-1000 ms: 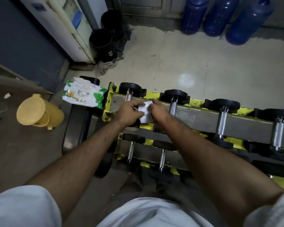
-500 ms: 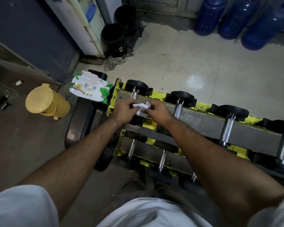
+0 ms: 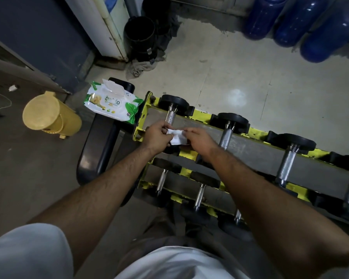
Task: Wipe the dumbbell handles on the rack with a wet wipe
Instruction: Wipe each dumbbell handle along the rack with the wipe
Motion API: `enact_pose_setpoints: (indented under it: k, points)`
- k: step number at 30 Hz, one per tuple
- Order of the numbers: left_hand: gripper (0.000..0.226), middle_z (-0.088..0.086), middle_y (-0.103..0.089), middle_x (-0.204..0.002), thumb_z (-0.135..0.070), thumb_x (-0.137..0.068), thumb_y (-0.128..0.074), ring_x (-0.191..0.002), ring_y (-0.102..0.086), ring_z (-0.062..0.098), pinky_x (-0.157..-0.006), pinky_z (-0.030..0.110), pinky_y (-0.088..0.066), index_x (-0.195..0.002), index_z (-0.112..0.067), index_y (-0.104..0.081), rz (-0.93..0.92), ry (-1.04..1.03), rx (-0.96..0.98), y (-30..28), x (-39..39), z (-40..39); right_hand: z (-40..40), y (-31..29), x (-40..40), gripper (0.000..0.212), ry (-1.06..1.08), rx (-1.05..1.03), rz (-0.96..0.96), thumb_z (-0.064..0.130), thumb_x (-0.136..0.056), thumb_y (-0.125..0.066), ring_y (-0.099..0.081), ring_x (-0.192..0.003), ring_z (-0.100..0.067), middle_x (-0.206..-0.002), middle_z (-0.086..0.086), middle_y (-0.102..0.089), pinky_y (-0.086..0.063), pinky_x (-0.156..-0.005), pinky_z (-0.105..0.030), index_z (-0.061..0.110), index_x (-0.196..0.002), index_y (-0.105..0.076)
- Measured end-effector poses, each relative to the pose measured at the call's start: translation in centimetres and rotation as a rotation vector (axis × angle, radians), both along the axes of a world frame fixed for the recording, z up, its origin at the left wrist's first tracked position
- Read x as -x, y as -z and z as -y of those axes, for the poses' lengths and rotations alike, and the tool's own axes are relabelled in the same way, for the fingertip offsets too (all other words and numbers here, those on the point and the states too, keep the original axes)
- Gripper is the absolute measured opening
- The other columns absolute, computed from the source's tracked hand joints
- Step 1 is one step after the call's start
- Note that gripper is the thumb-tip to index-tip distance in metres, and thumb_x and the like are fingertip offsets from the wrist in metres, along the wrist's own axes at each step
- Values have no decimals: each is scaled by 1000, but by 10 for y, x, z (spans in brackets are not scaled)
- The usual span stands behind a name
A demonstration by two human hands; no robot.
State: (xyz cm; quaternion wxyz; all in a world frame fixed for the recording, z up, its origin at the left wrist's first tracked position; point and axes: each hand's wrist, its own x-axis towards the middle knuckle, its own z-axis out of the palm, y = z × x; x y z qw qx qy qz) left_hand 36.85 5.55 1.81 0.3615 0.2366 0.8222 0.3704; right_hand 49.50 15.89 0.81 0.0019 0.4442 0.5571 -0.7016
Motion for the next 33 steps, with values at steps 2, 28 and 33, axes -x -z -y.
enact_pose_setpoints:
  k: [2,28,33]
  points:
    - [28,1,-63,-75,6,-82,-66,-63,-61,20,-59,29,-52,-90,-21,-59,-4,2,5,3,2,-2,-1,4,2,23,-74,-72,0,3,-100,-55,-69,-70,-3,-94,-5,-72,-53,-58,-16,2,-117,-69]
    - [44,5,-54,-113,-46,-84,-71,-111,-49,22,-93,36,-48,-114,-15,-62,-582,78,302,38,-32,22,-26,44,51,40,-267,-1204,-203,17,-94,-42,-66,-110,-22,-121,-4,-71,-56,-92,-36,11,-116,-74]
    - [40,0,-55,-108,-47,-79,-77,-101,-50,16,-80,27,-41,-102,-17,-64,-485,39,272,45,-22,30,-30,64,69,23,-418,-1407,-416,5,-87,-64,-67,-113,-31,-116,-11,-73,-56,-96,-43,5,-106,-76]
